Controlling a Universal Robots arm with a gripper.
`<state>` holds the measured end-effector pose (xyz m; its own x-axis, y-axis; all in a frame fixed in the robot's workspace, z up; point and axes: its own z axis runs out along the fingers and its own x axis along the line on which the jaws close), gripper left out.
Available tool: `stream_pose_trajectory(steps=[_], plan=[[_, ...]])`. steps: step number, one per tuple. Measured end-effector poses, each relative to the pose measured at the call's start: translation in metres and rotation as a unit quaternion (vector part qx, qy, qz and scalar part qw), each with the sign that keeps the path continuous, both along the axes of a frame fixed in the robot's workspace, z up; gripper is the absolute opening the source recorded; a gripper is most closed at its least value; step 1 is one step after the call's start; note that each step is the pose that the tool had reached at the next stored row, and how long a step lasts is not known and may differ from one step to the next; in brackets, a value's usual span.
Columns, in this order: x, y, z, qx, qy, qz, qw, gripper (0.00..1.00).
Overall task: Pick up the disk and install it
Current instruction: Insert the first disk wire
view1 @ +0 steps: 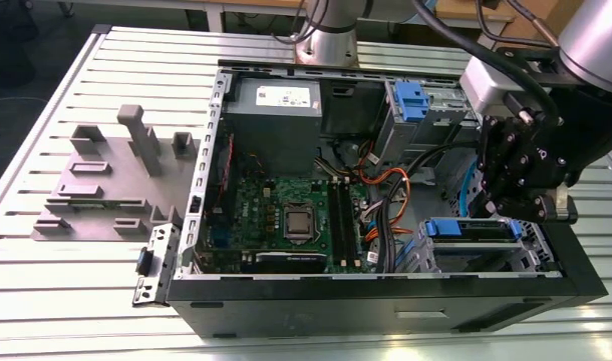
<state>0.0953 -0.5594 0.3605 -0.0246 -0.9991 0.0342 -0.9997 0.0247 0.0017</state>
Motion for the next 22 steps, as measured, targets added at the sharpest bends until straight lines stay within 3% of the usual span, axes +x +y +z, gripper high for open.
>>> stream_pose_trajectory(steps=[6,18,22], plan=[[0.0020,0.0001,0.0048,0.0001,0.0000,0.000,1.00000,0.11],[0.0429,0.0014,0.0040,0.0000,0.0025,0.000,1.00000,0.11],[0.0481,0.0048,0.0039,0.0000,0.0027,0.000,1.00000,0.11]])
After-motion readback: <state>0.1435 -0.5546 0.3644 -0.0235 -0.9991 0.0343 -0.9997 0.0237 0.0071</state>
